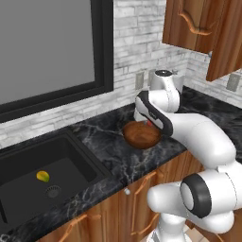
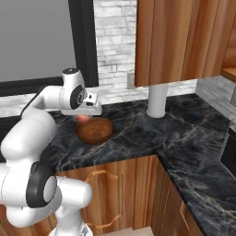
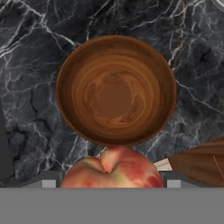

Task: Pick the peachs from the cabinet and place them in one bowl. Pick the mango from the sink and place it in the other bowl.

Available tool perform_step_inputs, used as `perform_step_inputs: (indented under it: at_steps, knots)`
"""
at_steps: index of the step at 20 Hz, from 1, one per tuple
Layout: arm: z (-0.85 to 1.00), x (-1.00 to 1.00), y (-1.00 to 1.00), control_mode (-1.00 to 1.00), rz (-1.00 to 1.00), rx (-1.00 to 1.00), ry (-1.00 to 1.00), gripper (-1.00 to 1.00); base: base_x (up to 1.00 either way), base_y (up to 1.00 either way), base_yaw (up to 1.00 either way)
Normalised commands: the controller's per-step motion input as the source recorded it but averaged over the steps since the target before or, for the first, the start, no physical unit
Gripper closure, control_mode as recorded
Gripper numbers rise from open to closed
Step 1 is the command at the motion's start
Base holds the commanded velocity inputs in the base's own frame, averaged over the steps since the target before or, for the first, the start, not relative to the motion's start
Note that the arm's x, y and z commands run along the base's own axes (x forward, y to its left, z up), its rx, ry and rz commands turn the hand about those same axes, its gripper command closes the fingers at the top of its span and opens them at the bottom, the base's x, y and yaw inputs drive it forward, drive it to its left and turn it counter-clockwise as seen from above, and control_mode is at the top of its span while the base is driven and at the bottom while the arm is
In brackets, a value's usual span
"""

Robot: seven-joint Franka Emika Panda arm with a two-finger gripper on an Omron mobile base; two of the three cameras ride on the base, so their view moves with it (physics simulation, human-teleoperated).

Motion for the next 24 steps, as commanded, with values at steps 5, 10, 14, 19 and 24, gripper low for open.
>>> perform_step_inputs:
  at_steps: [5,10,14,19,24]
  knots:
    - [-0.2,0.08,0.01,-1.0,0.0,0.0,0.03,1.0,0.0,0.0,0.0]
    - [-0.21,0.07,0.01,-1.0,0.0,0.0,0.04,1.0,0.0,0.0,0.0]
    - [-0.18,0.09,0.01,-1.0,0.0,0.0,0.04,1.0,0.0,0.0,0.0]
    - [-0.18,0.09,0.0,-1.0,0.0,0.0,0.04,1.0,0.0,0.0,0.0]
    - [-0.17,0.05,0.0,-1.0,0.0,0.0,0.05,1.0,0.0,0.0,0.0]
